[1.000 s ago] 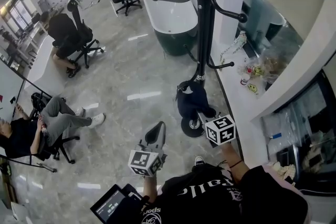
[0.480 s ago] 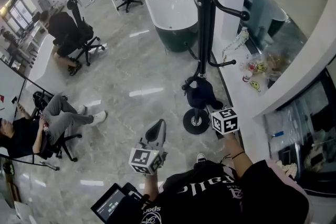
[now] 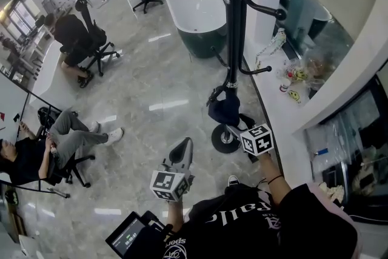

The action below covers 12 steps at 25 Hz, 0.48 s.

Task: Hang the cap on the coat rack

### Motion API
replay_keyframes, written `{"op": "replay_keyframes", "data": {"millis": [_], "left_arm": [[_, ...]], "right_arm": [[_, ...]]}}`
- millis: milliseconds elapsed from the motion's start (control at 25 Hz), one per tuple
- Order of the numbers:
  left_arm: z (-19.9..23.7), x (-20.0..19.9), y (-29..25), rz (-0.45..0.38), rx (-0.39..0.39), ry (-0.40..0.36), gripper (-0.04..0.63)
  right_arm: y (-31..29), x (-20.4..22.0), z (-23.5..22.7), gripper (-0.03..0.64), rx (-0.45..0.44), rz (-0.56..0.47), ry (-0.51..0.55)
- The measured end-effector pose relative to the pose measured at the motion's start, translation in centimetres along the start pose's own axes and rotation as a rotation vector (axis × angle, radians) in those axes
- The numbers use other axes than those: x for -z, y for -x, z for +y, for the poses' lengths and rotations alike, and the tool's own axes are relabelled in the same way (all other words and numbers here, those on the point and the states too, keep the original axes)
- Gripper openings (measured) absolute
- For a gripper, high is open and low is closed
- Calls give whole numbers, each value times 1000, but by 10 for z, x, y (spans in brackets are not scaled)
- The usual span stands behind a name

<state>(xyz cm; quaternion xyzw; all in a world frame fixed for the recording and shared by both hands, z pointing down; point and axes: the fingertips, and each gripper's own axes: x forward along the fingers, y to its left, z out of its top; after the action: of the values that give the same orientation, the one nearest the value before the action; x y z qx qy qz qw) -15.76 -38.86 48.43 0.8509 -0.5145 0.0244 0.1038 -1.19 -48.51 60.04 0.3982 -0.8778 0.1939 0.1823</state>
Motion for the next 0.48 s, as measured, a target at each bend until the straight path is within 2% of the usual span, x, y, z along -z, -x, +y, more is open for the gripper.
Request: {"op": "replay_keyframes", "data": {"millis": [240, 480], "left_arm": [[-4, 1, 4, -2, 13, 11, -3], [-4, 7, 14, -2, 20, -5, -3]], "right_arm": [[6, 10, 9, 272, 19, 10, 18], [15, 9, 31, 270, -27, -18, -7]]}}
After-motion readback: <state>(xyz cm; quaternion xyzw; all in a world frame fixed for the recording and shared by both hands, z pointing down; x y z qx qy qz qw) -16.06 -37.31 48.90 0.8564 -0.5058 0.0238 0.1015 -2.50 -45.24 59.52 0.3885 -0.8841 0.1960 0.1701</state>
